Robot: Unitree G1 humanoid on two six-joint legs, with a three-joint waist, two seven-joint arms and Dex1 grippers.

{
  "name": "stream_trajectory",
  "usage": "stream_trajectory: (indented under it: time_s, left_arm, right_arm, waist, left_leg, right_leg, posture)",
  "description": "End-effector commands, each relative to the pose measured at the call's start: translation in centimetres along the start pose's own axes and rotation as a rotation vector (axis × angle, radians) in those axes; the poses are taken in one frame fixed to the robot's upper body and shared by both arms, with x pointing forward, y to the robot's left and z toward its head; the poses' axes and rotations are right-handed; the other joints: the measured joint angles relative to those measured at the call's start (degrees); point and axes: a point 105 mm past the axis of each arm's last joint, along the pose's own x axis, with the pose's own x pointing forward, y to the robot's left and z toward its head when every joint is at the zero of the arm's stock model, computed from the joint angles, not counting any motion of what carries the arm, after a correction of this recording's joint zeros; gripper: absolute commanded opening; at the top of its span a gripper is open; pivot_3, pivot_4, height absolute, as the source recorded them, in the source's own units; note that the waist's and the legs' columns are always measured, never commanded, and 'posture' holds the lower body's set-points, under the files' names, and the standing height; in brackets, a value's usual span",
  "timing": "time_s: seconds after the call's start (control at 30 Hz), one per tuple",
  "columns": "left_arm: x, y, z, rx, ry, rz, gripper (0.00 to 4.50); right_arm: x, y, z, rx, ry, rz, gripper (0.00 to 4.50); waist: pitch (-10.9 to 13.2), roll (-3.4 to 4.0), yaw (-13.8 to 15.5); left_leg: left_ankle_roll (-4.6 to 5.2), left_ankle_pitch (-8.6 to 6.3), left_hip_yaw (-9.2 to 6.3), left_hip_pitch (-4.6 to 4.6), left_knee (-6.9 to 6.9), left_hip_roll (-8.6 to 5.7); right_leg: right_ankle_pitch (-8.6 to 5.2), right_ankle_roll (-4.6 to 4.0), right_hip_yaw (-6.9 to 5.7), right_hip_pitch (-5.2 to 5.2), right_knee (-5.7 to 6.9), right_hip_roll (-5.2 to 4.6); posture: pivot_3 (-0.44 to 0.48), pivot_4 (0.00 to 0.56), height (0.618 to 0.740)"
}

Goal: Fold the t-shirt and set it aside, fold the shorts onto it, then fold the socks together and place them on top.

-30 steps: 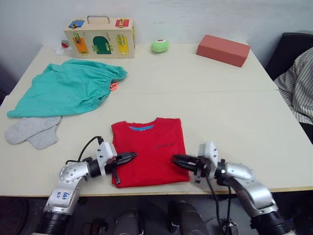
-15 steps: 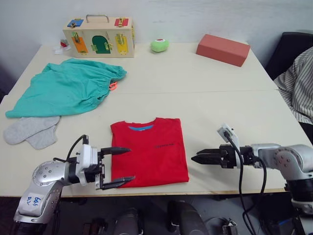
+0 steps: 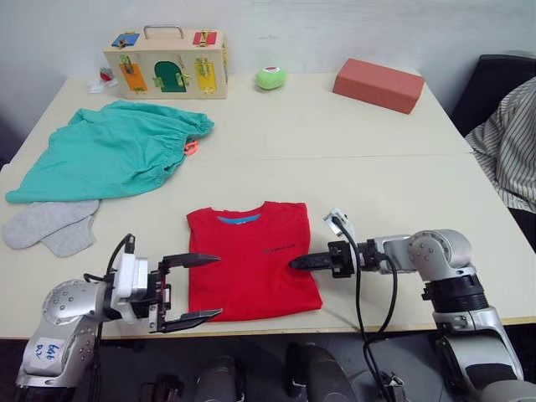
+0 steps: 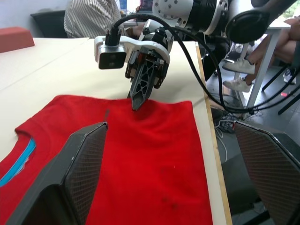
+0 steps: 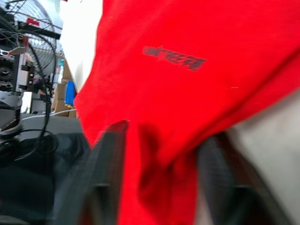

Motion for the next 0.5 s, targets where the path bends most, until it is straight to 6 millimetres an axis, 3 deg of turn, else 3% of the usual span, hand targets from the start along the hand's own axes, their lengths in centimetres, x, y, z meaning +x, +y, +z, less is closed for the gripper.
stream_trajectory:
  time_s: [0.03,0.1,0.13,0.27,0.5]
  left_arm:
    - [-0.8,0.5,0.1,0.026,0.012,0.029,4.50]
    - [-0.8,0.7,0.4,0.035,0.004,0.028,4.50]
    - [-0.7,0.7,0.5,0.039,-0.002,0.028,4.50]
    - [-0.1,0.8,1.2,0.059,-0.026,0.020,4.50]
    - [0.8,0.7,1.9,0.063,-0.061,0.002,4.50]
  right_arm:
    - [0.3,-0.9,-0.3,-0.004,0.000,-0.049,0.81]
    - [-0.5,-1.1,-0.3,-0.017,-0.011,-0.068,0.09]
    - [-1.0,-1.2,-0.2,-0.019,-0.022,-0.083,0.02]
    - [-4.7,-2.4,-0.2,-0.021,-0.082,-0.180,0.02]
    - [-14.4,-5.4,-1.4,-0.015,-0.145,-0.431,0.02]
  waist:
    - [-0.1,-0.16,-0.1]
    - [-0.2,-0.31,0.0]
    - [-0.2,-0.35,0.1]
    - [-0.2,-0.26,1.1]
    - [-0.1,-0.08,2.4]
  left_leg:
    - [-0.01,-0.01,0.00,0.04,0.00,0.03]
    - [-0.13,-0.07,-0.01,0.06,0.00,0.04]
    - [-0.25,-0.14,-0.01,0.06,0.00,0.04]
    - [-0.19,-0.19,-0.04,-0.02,0.00,-0.05]
    - [0.26,-0.21,-0.05,-0.36,0.07,-0.43]
  right_leg:
    - [0.00,0.00,-0.01,0.03,0.00,0.01]
    - [0.00,0.00,-0.01,0.08,-0.01,0.00]
    - [0.01,0.00,-0.01,0.08,-0.02,-0.01]
    - [0.03,0.02,-0.02,0.07,-0.10,-0.13]
    - [0.17,0.27,-0.07,0.05,-0.59,-0.49]
  posture:
    - [0.000,0.150,0.740]
    - [0.000,0.150,0.740]
    - [0.000,0.150,0.740]
    - [0.000,0.150,0.740]
    - [0.000,0.150,0.740]
